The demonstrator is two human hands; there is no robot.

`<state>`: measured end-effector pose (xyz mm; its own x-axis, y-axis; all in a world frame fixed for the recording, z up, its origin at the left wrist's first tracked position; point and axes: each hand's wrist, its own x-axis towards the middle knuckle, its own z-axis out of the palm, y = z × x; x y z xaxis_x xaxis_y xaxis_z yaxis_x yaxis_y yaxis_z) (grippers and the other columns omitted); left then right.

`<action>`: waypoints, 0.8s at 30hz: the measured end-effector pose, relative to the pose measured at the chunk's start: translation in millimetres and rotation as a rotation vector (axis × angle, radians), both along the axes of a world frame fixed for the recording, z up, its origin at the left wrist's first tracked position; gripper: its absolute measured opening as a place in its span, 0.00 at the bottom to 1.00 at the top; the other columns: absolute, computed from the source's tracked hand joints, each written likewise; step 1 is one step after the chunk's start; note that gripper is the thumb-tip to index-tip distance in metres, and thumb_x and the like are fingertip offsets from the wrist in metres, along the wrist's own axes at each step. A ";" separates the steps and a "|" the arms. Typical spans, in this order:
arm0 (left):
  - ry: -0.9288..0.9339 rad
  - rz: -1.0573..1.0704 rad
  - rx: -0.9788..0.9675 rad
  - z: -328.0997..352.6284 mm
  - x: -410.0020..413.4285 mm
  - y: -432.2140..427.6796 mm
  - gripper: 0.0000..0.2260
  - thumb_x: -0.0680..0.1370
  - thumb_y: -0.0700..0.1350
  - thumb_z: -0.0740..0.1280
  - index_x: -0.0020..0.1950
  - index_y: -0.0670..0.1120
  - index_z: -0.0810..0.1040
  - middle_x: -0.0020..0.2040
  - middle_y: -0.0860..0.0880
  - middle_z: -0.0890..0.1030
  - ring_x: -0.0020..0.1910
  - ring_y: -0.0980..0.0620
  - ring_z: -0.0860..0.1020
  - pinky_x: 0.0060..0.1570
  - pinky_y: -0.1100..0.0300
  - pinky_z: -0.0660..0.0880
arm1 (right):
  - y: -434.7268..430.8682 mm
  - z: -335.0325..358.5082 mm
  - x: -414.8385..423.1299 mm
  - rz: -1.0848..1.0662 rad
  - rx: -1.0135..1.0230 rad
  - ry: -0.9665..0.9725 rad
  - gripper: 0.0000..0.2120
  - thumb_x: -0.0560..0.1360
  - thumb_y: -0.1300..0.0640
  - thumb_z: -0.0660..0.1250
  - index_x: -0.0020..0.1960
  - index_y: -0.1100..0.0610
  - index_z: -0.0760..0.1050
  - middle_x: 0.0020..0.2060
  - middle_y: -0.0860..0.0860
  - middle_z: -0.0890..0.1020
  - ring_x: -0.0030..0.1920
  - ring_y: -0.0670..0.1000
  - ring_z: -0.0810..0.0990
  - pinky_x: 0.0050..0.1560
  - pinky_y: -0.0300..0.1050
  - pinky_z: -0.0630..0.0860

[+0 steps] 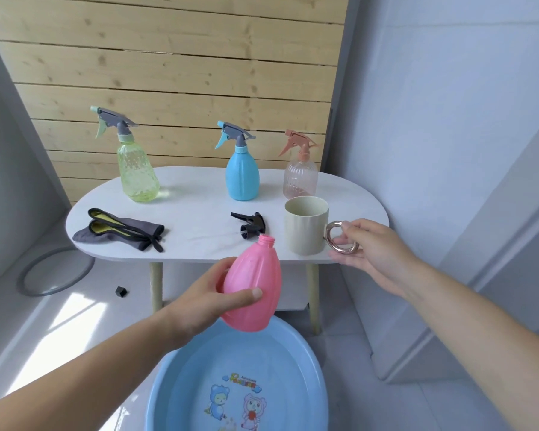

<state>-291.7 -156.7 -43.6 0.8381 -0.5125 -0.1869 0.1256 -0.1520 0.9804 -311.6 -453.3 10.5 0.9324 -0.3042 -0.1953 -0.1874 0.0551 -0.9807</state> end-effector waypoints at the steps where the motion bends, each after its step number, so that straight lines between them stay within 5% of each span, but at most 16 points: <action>1: -0.009 0.001 -0.006 -0.4 -2.0 3.3 0.32 0.66 0.55 0.81 0.68 0.60 0.75 0.59 0.54 0.85 0.58 0.54 0.84 0.53 0.58 0.82 | 5.3 1.3 -5.9 0.030 0.045 0.008 0.11 0.81 0.58 0.65 0.42 0.63 0.76 0.47 0.61 0.78 0.47 0.62 0.81 0.55 0.55 0.82; 6: 0.003 0.024 0.030 -10.8 -15.6 26.8 0.30 0.67 0.54 0.80 0.69 0.58 0.78 0.60 0.52 0.86 0.58 0.52 0.85 0.53 0.58 0.82 | 36.2 -26.1 -32.5 0.086 0.051 0.161 0.15 0.77 0.61 0.66 0.32 0.61 0.74 0.41 0.59 0.75 0.41 0.57 0.77 0.54 0.58 0.82; 11: 0.053 0.129 0.080 -35.7 -24.5 42.9 0.29 0.67 0.51 0.83 0.65 0.57 0.78 0.54 0.54 0.86 0.53 0.53 0.85 0.45 0.64 0.81 | 60.8 -95.9 -32.3 0.114 0.017 0.378 0.11 0.76 0.63 0.65 0.34 0.61 0.75 0.41 0.58 0.76 0.40 0.55 0.74 0.53 0.56 0.83; 18: 0.167 0.241 0.117 -111.1 -45.2 41.6 0.39 0.60 0.55 0.83 0.69 0.57 0.73 0.60 0.47 0.83 0.56 0.50 0.84 0.44 0.64 0.81 | 78.8 -195.1 -20.7 0.166 -0.134 0.605 0.07 0.74 0.63 0.66 0.37 0.59 0.75 0.34 0.55 0.73 0.37 0.51 0.73 0.47 0.45 0.81; 24: 0.219 0.236 0.226 -163.6 -55.7 41.7 0.41 0.63 0.55 0.82 0.71 0.54 0.68 0.61 0.47 0.81 0.56 0.50 0.83 0.42 0.64 0.81 | 89.5 -248.1 -27.7 0.198 -0.208 0.701 0.04 0.73 0.62 0.68 0.39 0.60 0.77 0.35 0.54 0.76 0.38 0.51 0.76 0.50 0.46 0.82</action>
